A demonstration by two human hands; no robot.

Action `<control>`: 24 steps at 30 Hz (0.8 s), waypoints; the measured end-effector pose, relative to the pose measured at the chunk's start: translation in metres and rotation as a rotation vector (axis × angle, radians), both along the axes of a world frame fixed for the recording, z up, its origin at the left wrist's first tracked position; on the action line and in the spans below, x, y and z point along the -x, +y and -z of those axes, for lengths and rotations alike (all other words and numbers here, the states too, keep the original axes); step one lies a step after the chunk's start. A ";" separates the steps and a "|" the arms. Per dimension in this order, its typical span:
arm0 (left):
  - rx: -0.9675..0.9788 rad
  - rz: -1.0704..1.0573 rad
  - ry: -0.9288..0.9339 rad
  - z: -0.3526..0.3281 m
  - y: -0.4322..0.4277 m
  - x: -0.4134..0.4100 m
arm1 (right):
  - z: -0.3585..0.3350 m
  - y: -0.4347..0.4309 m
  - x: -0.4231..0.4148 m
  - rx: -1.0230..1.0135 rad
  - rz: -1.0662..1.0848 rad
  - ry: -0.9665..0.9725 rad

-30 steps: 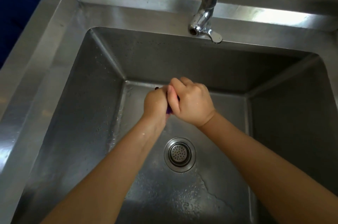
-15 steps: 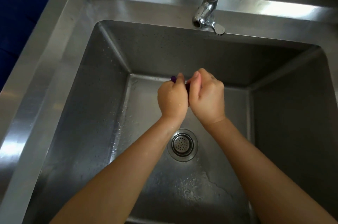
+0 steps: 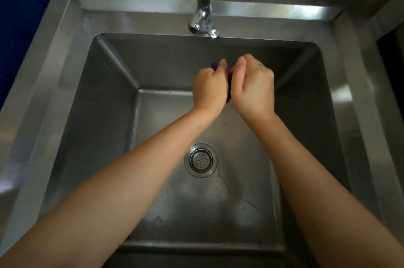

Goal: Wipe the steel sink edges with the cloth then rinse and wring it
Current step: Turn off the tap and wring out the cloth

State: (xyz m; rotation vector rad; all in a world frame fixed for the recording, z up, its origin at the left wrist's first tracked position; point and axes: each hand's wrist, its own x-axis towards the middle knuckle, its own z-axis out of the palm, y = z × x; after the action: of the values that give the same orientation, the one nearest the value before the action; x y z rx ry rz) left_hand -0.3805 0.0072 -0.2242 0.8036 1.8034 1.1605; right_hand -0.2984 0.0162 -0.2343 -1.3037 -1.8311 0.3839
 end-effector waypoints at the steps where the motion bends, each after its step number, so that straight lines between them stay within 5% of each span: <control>1: -0.022 0.023 0.015 -0.005 0.000 -0.005 | -0.005 -0.002 -0.006 0.004 0.005 0.032; 4: -0.090 0.088 0.171 -0.011 -0.003 -0.015 | -0.011 -0.013 -0.020 0.168 -0.004 0.181; 8: -0.181 0.317 0.342 -0.002 -0.025 -0.012 | -0.014 -0.034 -0.042 1.064 0.074 0.585; 10: -0.226 0.422 0.300 0.001 -0.037 -0.015 | -0.018 -0.045 -0.051 1.251 0.052 0.676; 18: 0.149 0.660 -0.026 -0.006 -0.049 -0.010 | -0.029 -0.069 -0.072 0.836 0.101 0.638; 21: 0.141 0.767 -0.211 -0.017 -0.053 -0.011 | -0.035 -0.082 -0.085 0.832 0.004 0.702; 24: 0.158 0.868 -0.178 -0.031 -0.056 -0.016 | -0.045 -0.092 -0.104 0.876 -0.075 0.807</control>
State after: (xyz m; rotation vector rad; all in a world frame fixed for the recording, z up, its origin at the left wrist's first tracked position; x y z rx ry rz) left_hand -0.3645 -0.0484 -0.1927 1.1743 1.1614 0.4883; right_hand -0.1944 -0.0763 -0.1894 -1.3089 -1.0113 1.6159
